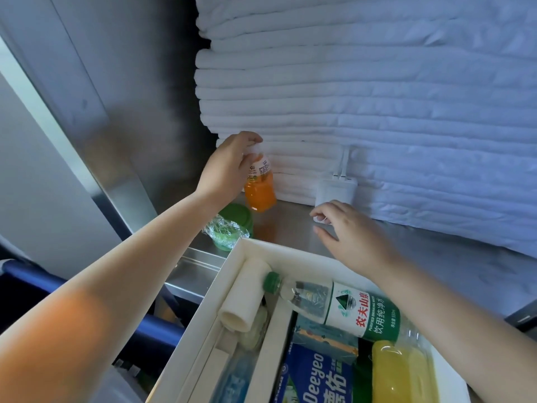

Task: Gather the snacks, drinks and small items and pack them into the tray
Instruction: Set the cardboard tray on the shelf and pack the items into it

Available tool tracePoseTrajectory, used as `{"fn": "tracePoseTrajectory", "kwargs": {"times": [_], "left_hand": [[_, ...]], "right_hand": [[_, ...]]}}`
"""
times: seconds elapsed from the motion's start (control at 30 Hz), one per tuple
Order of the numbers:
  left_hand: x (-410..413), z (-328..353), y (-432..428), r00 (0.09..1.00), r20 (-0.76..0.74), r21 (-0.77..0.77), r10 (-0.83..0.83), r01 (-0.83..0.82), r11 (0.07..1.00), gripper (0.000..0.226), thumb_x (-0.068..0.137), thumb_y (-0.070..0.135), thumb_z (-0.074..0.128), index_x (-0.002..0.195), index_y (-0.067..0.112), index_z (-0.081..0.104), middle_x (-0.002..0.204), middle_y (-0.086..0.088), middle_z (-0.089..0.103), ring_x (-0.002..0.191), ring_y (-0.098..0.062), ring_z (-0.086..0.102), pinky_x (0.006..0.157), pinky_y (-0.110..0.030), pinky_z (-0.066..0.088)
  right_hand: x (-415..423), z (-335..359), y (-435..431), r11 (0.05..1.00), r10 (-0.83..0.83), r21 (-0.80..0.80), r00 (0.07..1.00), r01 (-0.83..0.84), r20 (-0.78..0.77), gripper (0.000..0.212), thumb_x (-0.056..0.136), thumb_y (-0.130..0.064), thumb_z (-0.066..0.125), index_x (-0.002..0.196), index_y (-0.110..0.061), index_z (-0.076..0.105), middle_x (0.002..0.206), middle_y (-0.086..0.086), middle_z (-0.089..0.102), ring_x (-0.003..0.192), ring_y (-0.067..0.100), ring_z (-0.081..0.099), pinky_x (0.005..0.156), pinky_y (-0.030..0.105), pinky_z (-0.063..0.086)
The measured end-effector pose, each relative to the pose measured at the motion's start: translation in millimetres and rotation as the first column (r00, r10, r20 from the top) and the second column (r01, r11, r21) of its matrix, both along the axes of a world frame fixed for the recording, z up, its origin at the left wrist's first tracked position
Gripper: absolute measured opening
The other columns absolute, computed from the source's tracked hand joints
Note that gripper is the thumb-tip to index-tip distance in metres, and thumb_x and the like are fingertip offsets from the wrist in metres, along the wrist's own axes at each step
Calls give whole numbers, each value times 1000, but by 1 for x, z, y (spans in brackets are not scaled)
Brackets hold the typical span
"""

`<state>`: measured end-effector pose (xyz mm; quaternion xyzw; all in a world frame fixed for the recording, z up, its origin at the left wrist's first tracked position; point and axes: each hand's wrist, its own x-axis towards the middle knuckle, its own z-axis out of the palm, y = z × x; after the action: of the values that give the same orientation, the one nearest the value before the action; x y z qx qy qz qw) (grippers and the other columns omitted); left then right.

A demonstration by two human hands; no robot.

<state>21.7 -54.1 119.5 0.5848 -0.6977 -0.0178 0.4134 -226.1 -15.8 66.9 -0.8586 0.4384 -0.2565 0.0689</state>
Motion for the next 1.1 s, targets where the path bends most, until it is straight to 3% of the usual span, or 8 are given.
{"fn": "tracePoseTrajectory", "kwargs": {"times": [0.1,0.2,0.33,0.47,0.6,0.77,0.93,1.1], "left_hand": [[-12,17,18,994,-76,-21,-73,71,997,24,96,19,53,120,24,54,122,7,57,104,-6,55,76,-19,52],[-25,32,37,976,-151,-12,-155,155,988,24,95,17,53,118,25,55,118,15,58,104,-1,56,78,-22,54],[-40,46,61,923,-220,3,-315,323,946,24,95,12,52,114,27,54,117,16,59,110,-2,55,83,-16,50],[-50,51,82,848,-280,4,-450,470,883,27,95,8,51,110,31,53,118,11,60,112,-4,56,86,-19,50],[-53,50,96,775,-360,13,-519,561,828,27,94,5,51,109,28,54,117,8,62,112,-8,58,87,-23,50],[-58,43,110,637,-474,55,-607,710,702,23,90,5,54,110,15,51,119,-4,60,115,-18,57,87,-29,51],[-63,38,120,537,-506,75,-675,807,586,26,90,3,51,114,11,47,122,-13,55,117,-24,54,90,-33,49],[-60,36,128,590,-517,171,-620,781,600,41,85,5,59,123,18,51,124,0,60,119,-18,56,89,-30,51]], "right_hand": [[-1,3,3,1000,-15,-22,997,17,73,27,91,-30,57,115,-18,57,108,-8,59,99,9,56,78,29,49],[-1,6,5,1000,-15,4,980,15,198,39,89,-36,59,121,-15,54,115,-6,59,102,9,56,83,31,50],[-2,17,9,990,-1,131,939,-47,343,60,83,-59,47,131,-24,46,122,-15,55,103,-6,53,82,8,44],[-11,26,18,910,94,305,856,-280,508,48,84,-57,54,126,-35,47,121,-19,59,112,-1,55,93,24,47],[-20,32,33,857,144,374,862,-354,486,54,73,-51,69,120,-42,45,116,-23,61,109,-2,58,90,17,48],[-30,32,46,809,130,469,885,-355,446,65,64,-46,79,121,-30,53,115,-10,65,105,6,62,94,35,50],[-39,35,52,671,199,613,898,-417,392,69,65,-38,78,127,-33,49,123,-14,62,114,4,57,98,30,47],[-46,33,57,718,198,578,910,-387,363,63,58,-45,82,114,-41,55,113,-21,65,104,0,62,88,14,48]]}}
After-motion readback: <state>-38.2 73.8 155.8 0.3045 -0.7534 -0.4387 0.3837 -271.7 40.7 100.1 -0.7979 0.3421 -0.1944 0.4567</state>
